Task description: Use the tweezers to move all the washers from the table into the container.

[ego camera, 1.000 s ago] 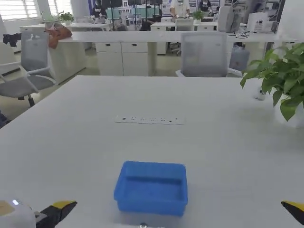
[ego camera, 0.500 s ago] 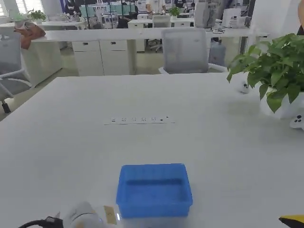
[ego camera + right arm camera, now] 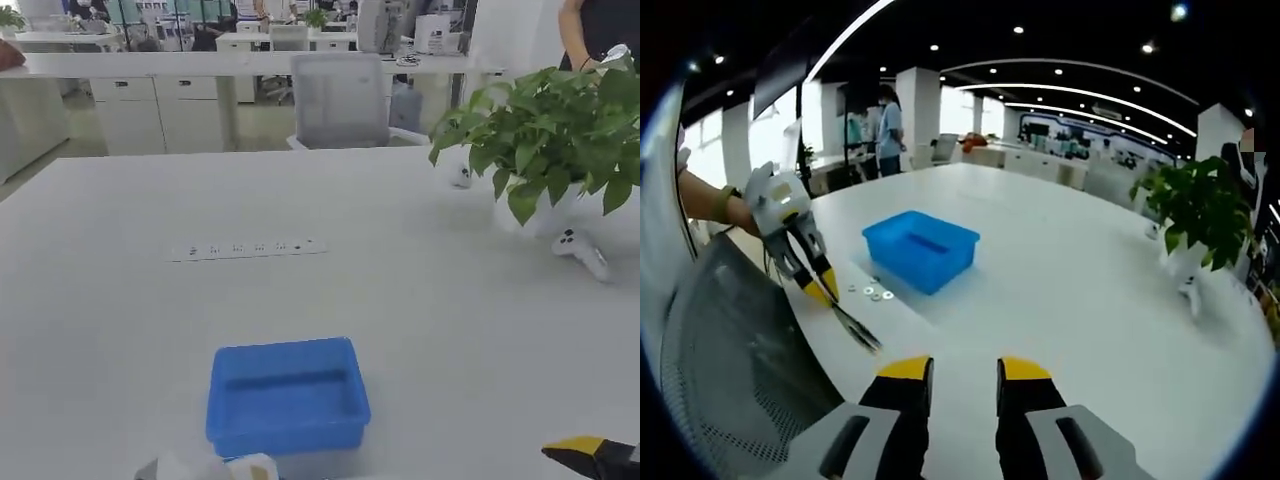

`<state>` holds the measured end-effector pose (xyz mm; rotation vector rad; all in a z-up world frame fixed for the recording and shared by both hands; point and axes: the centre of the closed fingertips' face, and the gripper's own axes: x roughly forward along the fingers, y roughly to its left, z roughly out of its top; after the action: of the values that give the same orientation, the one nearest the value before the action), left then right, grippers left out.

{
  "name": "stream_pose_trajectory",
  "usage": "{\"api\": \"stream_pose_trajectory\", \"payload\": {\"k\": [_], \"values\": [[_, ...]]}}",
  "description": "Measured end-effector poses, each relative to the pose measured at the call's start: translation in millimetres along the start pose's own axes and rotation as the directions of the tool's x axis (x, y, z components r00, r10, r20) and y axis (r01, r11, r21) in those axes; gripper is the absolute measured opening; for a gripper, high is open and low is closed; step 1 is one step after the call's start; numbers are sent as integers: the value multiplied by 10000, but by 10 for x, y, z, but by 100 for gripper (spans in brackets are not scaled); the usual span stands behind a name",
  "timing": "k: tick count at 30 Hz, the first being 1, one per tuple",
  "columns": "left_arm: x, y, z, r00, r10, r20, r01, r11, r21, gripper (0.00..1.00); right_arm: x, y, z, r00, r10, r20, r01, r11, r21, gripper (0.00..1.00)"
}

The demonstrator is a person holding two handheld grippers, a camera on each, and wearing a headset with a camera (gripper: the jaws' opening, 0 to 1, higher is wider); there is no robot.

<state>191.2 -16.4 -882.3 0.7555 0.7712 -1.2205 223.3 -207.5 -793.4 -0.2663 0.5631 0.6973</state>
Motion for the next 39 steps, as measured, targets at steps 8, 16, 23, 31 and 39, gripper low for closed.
{"api": "stream_pose_trajectory", "payload": {"k": [8, 16, 23, 31, 39], "values": [[-50, -44, 5, 9997, -227, -53, 230, 9967, 774, 0, 11, 28, -9, 9999, 152, -35, -152, 9998, -92, 20], [-366, -73, 109, 9966, 24, 824, -48, 9996, 283, 0, 70, 222, -45, 9947, 741, -720, -817, 9907, -1092, 18], [-576, -176, 140, 9924, 327, 1183, -311, 9994, -159, 0, 228, 707, -215, 9394, 2108, -2705, -2869, 9150, -2836, 18], [-804, -172, 146, 9904, 654, 1219, -613, 9974, -365, 0, 736, 1396, 4, 8674, 4098, -2822, -4938, 7787, -3870, 19], [-943, -137, 160, 9912, 853, 1013, -829, 9962, -282, 0, 1120, 1805, 144, 8155, 5098, -2739, -5777, 6888, -4379, 22]]}}
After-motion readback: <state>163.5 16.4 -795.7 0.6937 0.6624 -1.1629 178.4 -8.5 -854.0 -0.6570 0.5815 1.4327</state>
